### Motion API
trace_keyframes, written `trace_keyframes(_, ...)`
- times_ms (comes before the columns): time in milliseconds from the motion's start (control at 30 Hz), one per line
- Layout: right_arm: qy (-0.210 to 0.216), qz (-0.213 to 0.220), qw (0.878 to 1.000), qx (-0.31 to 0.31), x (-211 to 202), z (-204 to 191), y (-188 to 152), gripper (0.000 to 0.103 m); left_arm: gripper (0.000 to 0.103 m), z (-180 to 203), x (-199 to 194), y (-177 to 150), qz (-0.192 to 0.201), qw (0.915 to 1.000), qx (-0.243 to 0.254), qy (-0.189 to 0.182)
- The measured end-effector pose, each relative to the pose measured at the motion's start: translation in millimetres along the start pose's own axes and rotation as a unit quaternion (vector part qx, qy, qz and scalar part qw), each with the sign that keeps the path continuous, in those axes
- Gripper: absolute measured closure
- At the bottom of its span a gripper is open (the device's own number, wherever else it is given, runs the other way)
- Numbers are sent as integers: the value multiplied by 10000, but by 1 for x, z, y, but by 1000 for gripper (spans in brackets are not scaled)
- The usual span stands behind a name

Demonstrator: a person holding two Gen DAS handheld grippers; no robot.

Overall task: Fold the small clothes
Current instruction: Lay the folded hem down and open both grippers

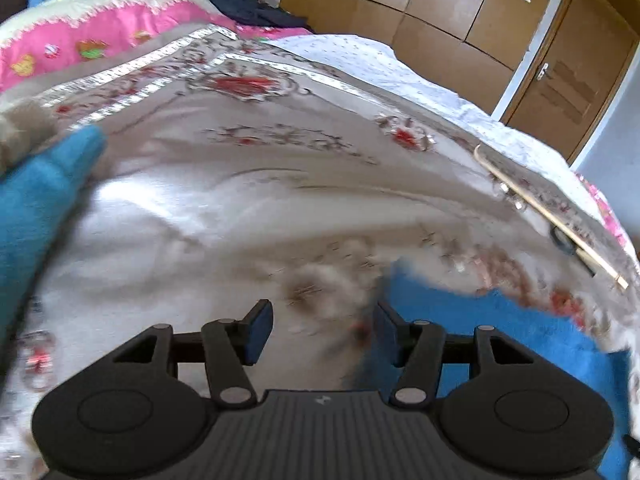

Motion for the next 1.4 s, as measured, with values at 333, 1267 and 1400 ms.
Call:
trace_keyframes(333,18,36,9989,-472,-28,-19,-24,80,35,-4,-66,-69,-143,9964,-213,-810)
trace_keyframes(1267,-1037,-196,9858,-1310,-42,1,-55,82,42,15,-83,-108,-153,9925,1178,-278)
trace_keyframes(1400,-1025,-121,9849,-1393,-54,-9,-52,82,43,13,-85,-109,-142,9935,1077,-352)
Point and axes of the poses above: each gripper's, at about its wrist camera, not at the fingertips, and x roughly the way its jaws point, z to its right, y to its top, the point moved 8 cm from there along x, roughly the way its jaws point, and after that the axes turned 5 degrees about x, right-handed, at the moved point
